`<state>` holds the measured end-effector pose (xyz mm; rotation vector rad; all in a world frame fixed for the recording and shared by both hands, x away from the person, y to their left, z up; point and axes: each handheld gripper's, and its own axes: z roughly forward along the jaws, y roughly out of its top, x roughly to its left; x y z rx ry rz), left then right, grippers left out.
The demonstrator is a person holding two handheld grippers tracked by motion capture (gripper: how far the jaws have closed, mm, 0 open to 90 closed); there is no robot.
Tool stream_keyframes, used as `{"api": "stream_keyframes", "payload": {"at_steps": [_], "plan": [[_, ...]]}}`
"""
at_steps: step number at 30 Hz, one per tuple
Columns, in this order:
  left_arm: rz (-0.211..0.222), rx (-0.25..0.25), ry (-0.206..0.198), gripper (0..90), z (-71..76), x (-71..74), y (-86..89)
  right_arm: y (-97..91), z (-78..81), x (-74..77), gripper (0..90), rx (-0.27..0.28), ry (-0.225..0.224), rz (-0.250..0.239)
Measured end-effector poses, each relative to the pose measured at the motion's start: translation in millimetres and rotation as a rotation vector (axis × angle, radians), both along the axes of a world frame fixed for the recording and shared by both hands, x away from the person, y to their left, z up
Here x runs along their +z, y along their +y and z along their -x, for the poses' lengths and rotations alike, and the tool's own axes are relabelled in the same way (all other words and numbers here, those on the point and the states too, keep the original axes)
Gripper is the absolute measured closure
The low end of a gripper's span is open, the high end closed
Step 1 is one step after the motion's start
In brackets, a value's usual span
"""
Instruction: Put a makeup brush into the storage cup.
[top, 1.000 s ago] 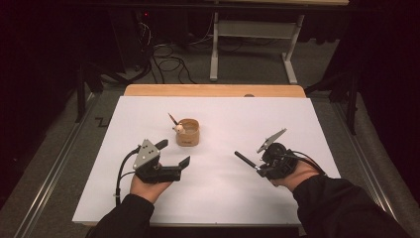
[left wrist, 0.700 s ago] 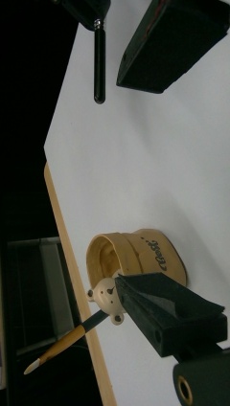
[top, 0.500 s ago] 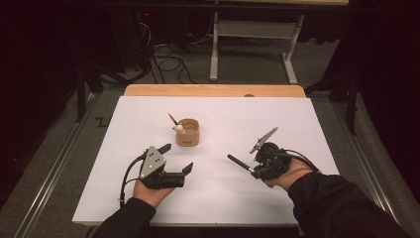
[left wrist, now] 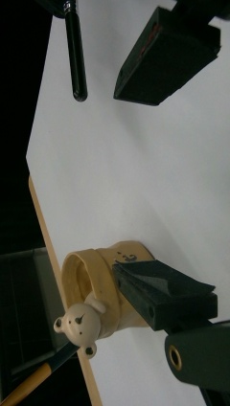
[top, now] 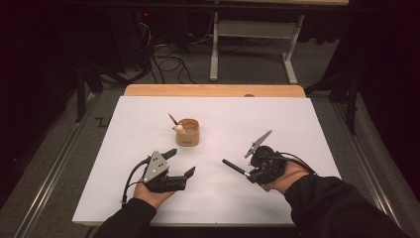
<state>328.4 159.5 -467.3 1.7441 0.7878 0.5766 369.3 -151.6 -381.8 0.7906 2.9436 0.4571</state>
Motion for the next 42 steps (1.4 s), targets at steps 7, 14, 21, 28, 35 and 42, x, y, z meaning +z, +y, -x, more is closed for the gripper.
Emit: {"api": "stream_keyframes", "payload": {"at_steps": [7,14,21,28,35,42], "plan": [[-0.005,-0.006,-0.001,16.2,0.8,-2.1,-2.4,7.9,2.2,5.4,78.5,0.030,0.009,0.014],[-0.072,-0.019,-0.020,15.7,2.7,-3.6,-7.9,16.6,3.0,9.0,78.5,0.059,0.016,0.027],[-0.195,-0.046,-0.072,15.3,8.6,-3.7,-17.5,24.2,2.2,11.3,78.5,0.074,0.038,0.053],[-0.288,-0.121,-0.102,16.8,12.2,-9.0,-29.5,30.9,1.5,13.5,78.6,0.095,0.068,0.087],[-0.314,-0.152,-0.134,20.9,14.6,-8.4,-29.5,38.9,2.6,13.0,78.5,0.127,0.096,0.112],[-0.330,-0.180,-0.153,23.1,16.8,-9.2,-31.8,48.3,3.7,12.7,78.6,0.146,0.117,0.131]]}}
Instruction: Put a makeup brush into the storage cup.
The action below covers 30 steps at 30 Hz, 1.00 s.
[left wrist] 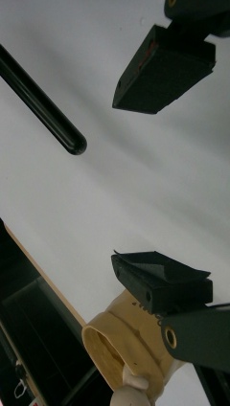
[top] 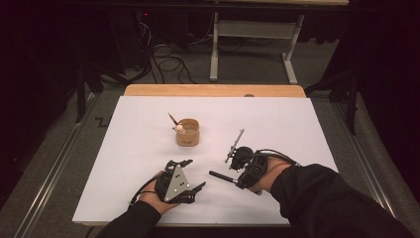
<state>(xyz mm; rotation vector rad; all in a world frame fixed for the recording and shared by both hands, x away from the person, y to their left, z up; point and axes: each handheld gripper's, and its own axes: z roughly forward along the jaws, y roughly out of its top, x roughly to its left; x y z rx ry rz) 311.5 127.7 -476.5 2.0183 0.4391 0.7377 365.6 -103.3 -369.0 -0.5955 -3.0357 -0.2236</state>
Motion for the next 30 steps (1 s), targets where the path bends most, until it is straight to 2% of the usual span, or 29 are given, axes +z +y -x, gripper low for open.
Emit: {"api": "stream_keyframes", "payload": {"at_steps": [5,12,18,22,25,26,27,28,30], "plan": [[0.006,0.014,-0.003,24.2,-1.5,-1.0,0.0,6.4,-1.2,1.3,78.5,0.011,-0.001,0.015],[-0.042,0.058,-0.010,24.1,-4.5,-2.1,-1.2,11.8,-7.1,0.4,78.5,0.016,0.002,0.020],[-0.065,0.059,-0.036,24.5,-2.2,-0.9,-3.7,18.5,-11.1,-0.6,78.5,0.026,0.012,0.021],[-0.071,0.056,-0.044,25.1,-1.9,-1.3,-4.4,22.9,-13.0,1.0,78.5,0.036,0.018,0.045],[-0.077,0.052,-0.046,26.0,-1.8,-1.4,-4.7,26.0,-13.5,-0.5,78.5,0.049,0.032,0.031],[-0.077,0.051,-0.048,26.4,-1.7,-1.4,-4.9,27.4,-13.7,0.5,78.5,0.053,0.040,0.046],[-0.077,0.050,-0.048,26.6,-1.7,-1.2,-4.9,28.5,-13.8,-0.6,78.5,0.055,0.042,0.036],[-0.077,0.048,-0.049,27.0,-1.5,-1.3,-5.1,30.0,-13.9,0.5,78.5,0.058,0.042,0.055],[-0.084,0.045,-0.054,27.8,-1.0,-1.6,-5.6,32.1,-14.6,-0.4,78.5,0.063,0.050,0.048]]}}
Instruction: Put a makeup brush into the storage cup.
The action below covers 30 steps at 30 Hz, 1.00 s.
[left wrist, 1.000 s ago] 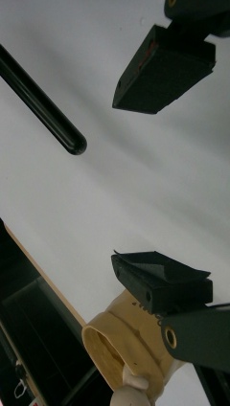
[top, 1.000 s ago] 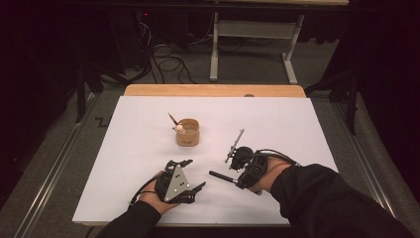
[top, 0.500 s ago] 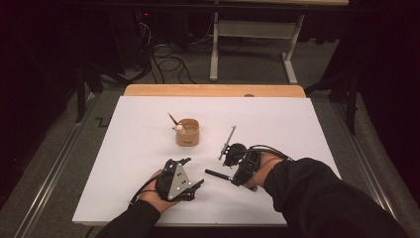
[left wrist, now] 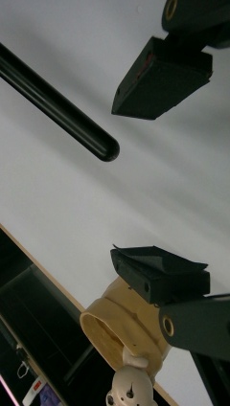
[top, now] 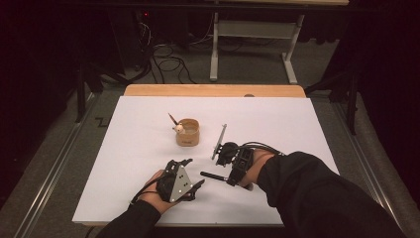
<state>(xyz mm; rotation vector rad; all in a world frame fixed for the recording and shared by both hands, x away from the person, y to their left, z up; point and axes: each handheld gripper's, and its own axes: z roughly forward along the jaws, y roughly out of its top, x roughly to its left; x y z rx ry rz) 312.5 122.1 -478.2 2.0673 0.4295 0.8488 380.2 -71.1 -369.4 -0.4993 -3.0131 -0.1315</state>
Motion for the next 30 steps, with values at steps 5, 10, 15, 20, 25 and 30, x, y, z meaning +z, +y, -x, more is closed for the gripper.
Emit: {"api": "stream_keyframes", "payload": {"at_steps": [5,10,15,20,25,30], "plan": [[-0.013,-0.016,-0.014,31.2,1.8,0.1,-1.3,4.7,-1.2,-0.5,78.5,0.009,0.014,0.022],[-0.047,-0.033,-0.033,34.9,4.5,0.2,-3.6,6.7,-1.7,-2.5,78.5,0.007,0.026,0.029],[-0.077,-0.055,-0.047,39.2,6.9,-1.2,-7.1,8.1,-1.8,-3.6,78.5,0.016,0.029,0.029],[-0.099,-0.073,-0.048,44.5,8.1,-2.4,-9.1,9.8,-1.7,-3.9,78.5,0.018,0.046,0.034],[-0.115,-0.089,-0.052,49.6,9.8,-3.3,-10.6,12.3,-2.2,-4.1,78.5,0.018,0.061,0.057],[-0.134,-0.104,-0.055,55.0,11.3,-4.6,-12.0,15.0,-1.9,-4.9,78.5,0.015,0.075,0.065]]}}
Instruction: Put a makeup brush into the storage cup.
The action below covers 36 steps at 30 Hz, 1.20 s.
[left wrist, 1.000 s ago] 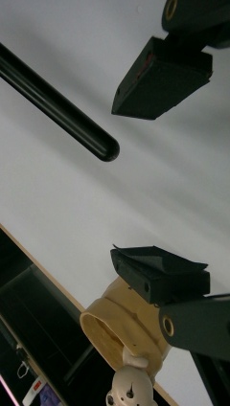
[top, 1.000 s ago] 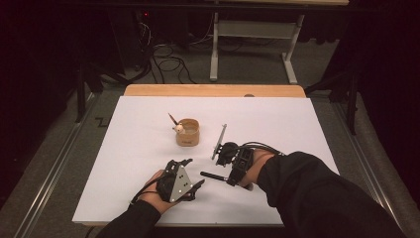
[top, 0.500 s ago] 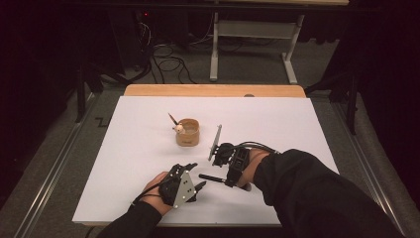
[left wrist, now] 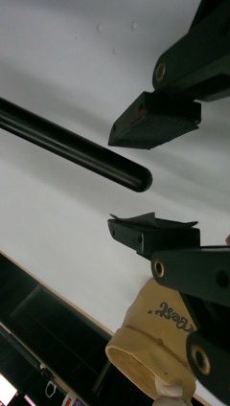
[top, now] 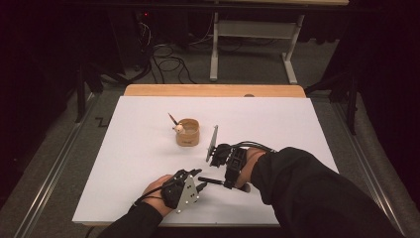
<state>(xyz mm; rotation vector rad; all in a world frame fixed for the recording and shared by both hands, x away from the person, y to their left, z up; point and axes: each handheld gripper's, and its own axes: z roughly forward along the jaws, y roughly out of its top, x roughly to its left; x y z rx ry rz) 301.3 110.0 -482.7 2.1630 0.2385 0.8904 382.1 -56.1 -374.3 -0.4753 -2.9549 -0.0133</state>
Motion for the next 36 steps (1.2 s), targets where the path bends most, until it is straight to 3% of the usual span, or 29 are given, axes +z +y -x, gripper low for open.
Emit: {"api": "stream_keyframes", "payload": {"at_steps": [22,36], "plan": [[-0.031,-0.025,-0.005,68.7,2.4,-0.3,-1.3,6.2,-0.1,-4.0,78.5,0.005,0.017,0.002],[-0.057,-0.033,0.002,74.2,2.6,-2.5,-2.4,7.3,-0.9,-2.8,77.5,0.007,-0.003,-0.006]]}}
